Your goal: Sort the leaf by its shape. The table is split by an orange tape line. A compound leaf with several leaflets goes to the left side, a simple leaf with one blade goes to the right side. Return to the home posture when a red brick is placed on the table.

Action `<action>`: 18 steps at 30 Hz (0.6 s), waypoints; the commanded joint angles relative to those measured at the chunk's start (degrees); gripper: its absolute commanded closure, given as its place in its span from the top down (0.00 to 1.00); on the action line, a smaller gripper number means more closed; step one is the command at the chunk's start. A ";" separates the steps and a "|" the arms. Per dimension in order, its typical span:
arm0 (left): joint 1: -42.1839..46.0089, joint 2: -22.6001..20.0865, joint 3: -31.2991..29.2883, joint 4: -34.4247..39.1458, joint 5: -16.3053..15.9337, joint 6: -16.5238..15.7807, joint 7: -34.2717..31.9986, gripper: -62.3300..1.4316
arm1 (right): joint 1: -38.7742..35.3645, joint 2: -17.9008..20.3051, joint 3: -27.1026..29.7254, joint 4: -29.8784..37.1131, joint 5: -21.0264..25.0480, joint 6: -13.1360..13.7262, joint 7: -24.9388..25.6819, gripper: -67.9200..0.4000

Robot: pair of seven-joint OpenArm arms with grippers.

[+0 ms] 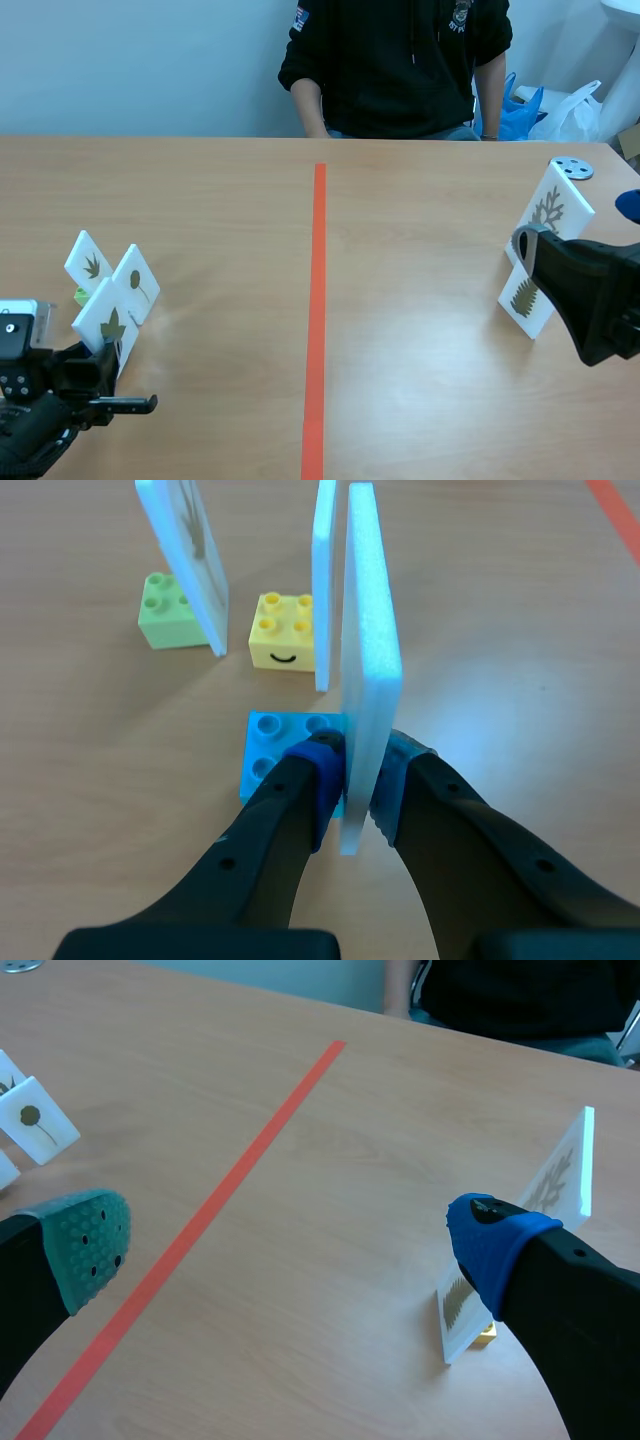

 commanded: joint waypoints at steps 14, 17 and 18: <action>-6.23 -0.02 0.26 -7.28 -0.37 0.07 -6.08 0.18 | 0.39 0.00 0.28 0.59 0.61 0.00 1.16 1.00; -6.21 -0.02 0.26 -7.52 -0.37 0.07 -6.05 0.24 | 0.39 0.00 0.28 0.59 0.61 0.00 1.16 1.00; -6.19 -0.02 0.26 -7.54 -0.37 0.07 -6.03 0.24 | 0.39 0.00 0.28 0.59 0.61 0.00 1.16 1.00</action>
